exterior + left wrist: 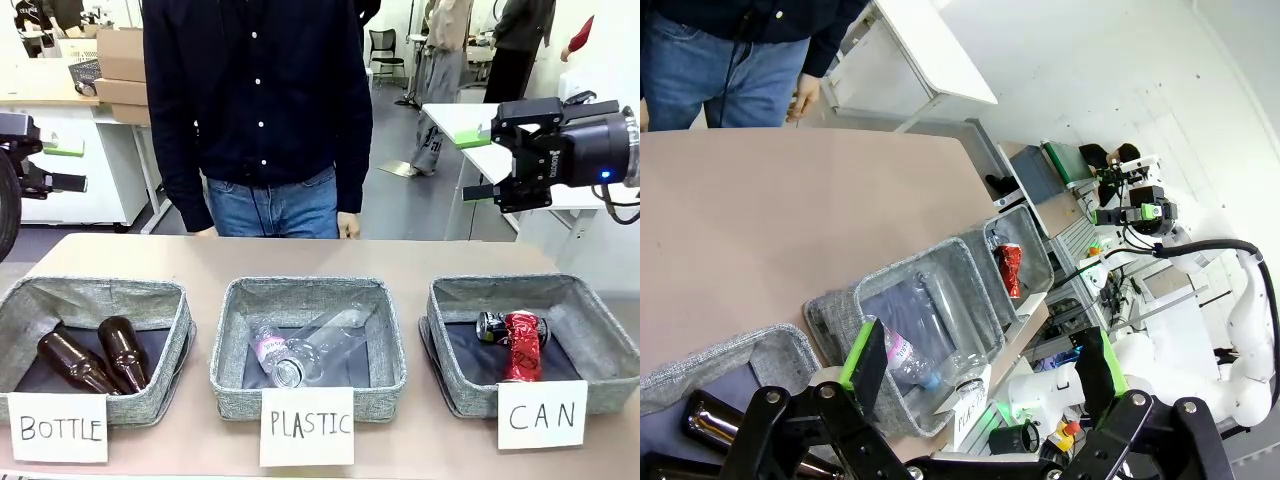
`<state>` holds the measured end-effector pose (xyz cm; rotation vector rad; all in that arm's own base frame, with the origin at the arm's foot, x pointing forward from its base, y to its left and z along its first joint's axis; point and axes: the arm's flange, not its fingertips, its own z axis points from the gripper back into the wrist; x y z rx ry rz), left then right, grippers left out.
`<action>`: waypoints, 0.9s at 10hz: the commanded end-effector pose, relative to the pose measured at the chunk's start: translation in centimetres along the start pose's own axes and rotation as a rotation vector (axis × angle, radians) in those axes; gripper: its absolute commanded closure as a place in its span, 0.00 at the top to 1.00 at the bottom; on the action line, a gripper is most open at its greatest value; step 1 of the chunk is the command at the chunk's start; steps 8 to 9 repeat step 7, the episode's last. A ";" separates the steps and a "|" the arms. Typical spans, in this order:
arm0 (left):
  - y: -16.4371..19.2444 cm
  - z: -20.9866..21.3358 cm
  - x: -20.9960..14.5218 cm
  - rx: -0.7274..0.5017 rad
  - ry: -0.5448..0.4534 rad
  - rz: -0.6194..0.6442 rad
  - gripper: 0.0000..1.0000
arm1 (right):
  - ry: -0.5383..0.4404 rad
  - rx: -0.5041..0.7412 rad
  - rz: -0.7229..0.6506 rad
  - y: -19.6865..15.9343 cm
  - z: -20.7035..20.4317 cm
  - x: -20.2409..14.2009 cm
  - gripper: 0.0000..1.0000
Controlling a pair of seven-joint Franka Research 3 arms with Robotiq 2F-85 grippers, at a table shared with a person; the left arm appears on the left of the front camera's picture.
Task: Sort the can waste into the basket.
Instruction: Pick up the can waste from the table and place it in the right Fabric basket.
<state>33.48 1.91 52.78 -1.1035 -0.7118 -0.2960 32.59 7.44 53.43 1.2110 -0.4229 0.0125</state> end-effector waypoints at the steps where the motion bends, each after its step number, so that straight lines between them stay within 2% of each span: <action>1: -0.4 0.0 0.3 -0.015 -0.014 0.009 1.00 | 0.014 0.001 0.009 -0.2 -0.1 -0.2 1.00; 9: -0.4 0.0 0.3 -0.015 -0.014 0.009 1.00 | 0.014 0.001 0.009 -0.2 -0.1 -0.2 1.00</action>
